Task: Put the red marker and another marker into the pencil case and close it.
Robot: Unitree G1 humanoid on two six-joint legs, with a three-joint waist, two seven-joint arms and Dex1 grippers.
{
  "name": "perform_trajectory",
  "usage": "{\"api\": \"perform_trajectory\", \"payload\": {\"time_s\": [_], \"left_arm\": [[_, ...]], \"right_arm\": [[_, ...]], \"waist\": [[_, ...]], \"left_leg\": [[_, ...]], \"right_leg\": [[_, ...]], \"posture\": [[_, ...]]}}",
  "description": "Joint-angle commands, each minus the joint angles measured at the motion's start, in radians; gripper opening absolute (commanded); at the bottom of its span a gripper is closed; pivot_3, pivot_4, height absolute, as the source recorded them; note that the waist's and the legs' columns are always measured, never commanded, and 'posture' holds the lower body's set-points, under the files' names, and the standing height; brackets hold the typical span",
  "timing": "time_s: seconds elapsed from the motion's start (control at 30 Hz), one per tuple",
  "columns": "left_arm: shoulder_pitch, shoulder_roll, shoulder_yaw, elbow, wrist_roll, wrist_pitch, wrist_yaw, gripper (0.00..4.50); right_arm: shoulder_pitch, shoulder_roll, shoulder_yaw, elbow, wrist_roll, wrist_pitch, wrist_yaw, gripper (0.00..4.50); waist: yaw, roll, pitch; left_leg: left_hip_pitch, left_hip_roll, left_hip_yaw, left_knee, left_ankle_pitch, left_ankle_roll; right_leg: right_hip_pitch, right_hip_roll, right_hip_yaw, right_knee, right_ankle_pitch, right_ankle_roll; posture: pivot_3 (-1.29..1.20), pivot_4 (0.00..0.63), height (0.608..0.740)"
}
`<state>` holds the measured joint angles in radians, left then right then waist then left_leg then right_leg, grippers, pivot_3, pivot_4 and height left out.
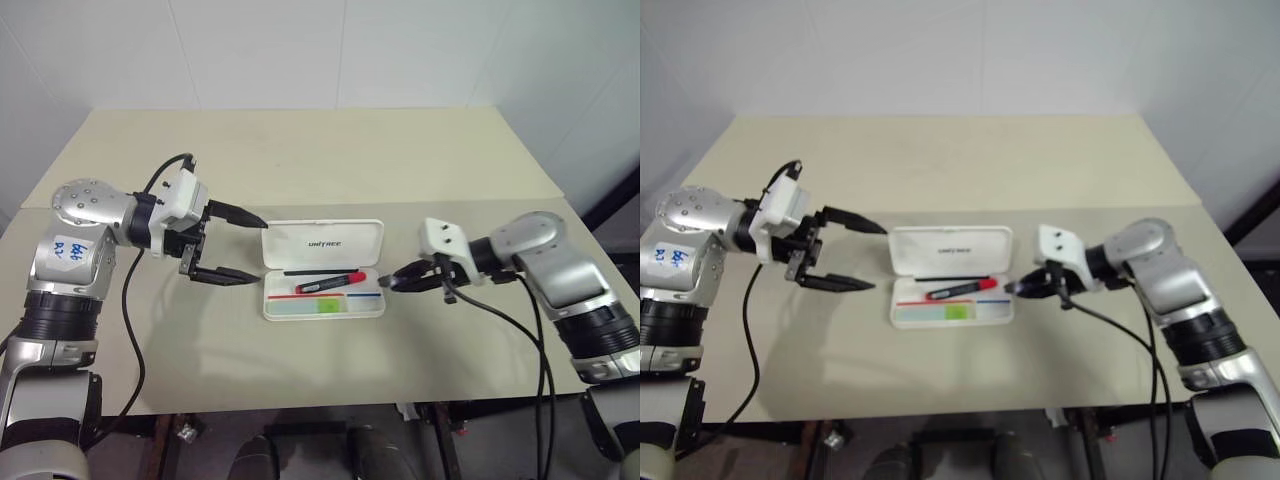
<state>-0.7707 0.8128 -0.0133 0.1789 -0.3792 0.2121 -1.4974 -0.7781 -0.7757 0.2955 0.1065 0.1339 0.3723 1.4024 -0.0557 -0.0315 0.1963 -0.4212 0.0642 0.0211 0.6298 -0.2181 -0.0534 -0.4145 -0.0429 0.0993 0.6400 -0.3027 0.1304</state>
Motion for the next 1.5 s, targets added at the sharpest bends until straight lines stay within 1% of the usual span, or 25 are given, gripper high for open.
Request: {"api": "perform_trajectory", "payload": {"time_s": [0.03,0.23,0.43,0.87,0.9,0.93,1.03,1.23,1.4,1.47,1.5], "left_arm": [[0.026,0.017,0.021,-0.065,-0.015,0.009,0.014,4.5],[0.101,0.017,0.036,-0.139,-0.036,0.042,0.055,4.5],[0.124,0.018,0.044,-0.165,-0.044,0.059,0.082,4.5],[0.101,0.005,0.03,-0.151,-0.042,0.057,0.1,4.5],[0.099,0.004,0.029,-0.15,-0.041,0.057,0.101,4.5],[0.098,0.003,0.029,-0.149,-0.041,0.056,0.101,4.5],[0.096,0.001,0.028,-0.145,-0.04,0.053,0.102,4.5],[0.09,-0.003,0.027,-0.137,-0.036,0.047,0.103,4.5],[0.088,-0.002,0.032,-0.129,-0.038,0.044,0.101,4.5],[0.092,0.002,0.041,-0.126,-0.042,0.045,0.103,4.5],[0.096,0.005,0.047,-0.124,-0.044,0.044,0.103,4.5]], "right_arm": [[-0.036,0.015,0.024,0.012,-0.023,-0.026,0.018,0.35],[-0.048,0.058,0.059,0.065,-0.052,-0.051,0.02,0.35],[-0.038,0.069,0.073,0.07,-0.065,-0.041,0.034,0.35],[-0.039,0.103,0.076,0.033,-0.055,0.022,0.026,0.35],[-0.039,0.103,0.076,0.032,-0.056,0.025,0.025,1.06],[-0.039,0.104,0.076,0.031,-0.057,0.027,0.024,1.28],[-0.04,0.107,0.075,0.028,-0.057,0.031,0.022,2.27],[-0.046,0.112,0.049,0.024,-0.046,0.009,0.006,4.43],[-0.042,0.115,-0.058,-0.029,0.055,0.0,-0.011,4.47],[-0.01,0.11,-0.128,-0.065,0.132,-0.014,0.004,4.47],[0.016,0.108,-0.179,-0.095,0.195,-0.026,0.027,4.47]], "waist": [[0.002,0.0,0.0],[0.002,0.0,0.0],[0.002,0.0,0.0],[0.001,0.0,0.0],[0.001,0.0,0.0],[0.001,0.0,0.0],[0.001,0.0,0.0],[0.0,0.0,0.0],[0.001,0.0,0.0],[0.002,0.0,0.0],[0.002,0.0,0.0]], "left_leg": [[0.0,0.0,0.0,0.0,0.0,0.0],[0.0,0.0,0.0,0.0,0.0,0.0],[0.0,0.0,0.0,0.0,0.0,0.0],[0.0,0.0,0.0,0.0,0.0,0.0],[0.0,0.0,0.0,0.0,0.0,0.0],[0.0,0.0,0.0,0.0,0.0,0.0],[0.0,0.0,0.0,0.0,0.0,0.0],[0.0,0.0,0.0,0.0,0.0,0.0],[0.0,0.0,0.0,0.0,0.0,0.0],[0.0,0.0,0.0,0.0,0.0,0.0],[0.0,0.0,0.0,0.0,0.0,0.0]], "right_leg": [[0.0,0.0,0.0,0.0,0.0,0.0],[0.0,0.0,0.0,0.0,0.0,0.0],[0.0,0.0,0.0,0.001,0.0,0.0],[0.0,0.0,0.0,0.001,0.0,0.0],[0.0,0.0,0.0,0.001,0.0,0.0],[0.0,0.0,0.0,0.001,0.0,0.0],[0.0,0.0,0.0,0.001,0.0,0.0],[0.0,0.0,0.0,0.001,0.0,0.0],[0.0,0.0,0.0,0.001,0.0,0.0],[0.0,0.0,0.0,0.001,0.0,0.0],[0.0,0.0,0.0,0.001,0.0,0.0]], "posture": [[0.0,0.15,0.74],[0.0,0.15,0.74],[0.0,0.15,0.74],[0.0,0.15,0.74],[0.0,0.15,0.74],[0.0,0.15,0.74],[0.0,0.15,0.74],[0.0,0.15,0.74],[0.0,0.15,0.74],[0.0,0.15,0.74],[0.0,0.15,0.74]]}}
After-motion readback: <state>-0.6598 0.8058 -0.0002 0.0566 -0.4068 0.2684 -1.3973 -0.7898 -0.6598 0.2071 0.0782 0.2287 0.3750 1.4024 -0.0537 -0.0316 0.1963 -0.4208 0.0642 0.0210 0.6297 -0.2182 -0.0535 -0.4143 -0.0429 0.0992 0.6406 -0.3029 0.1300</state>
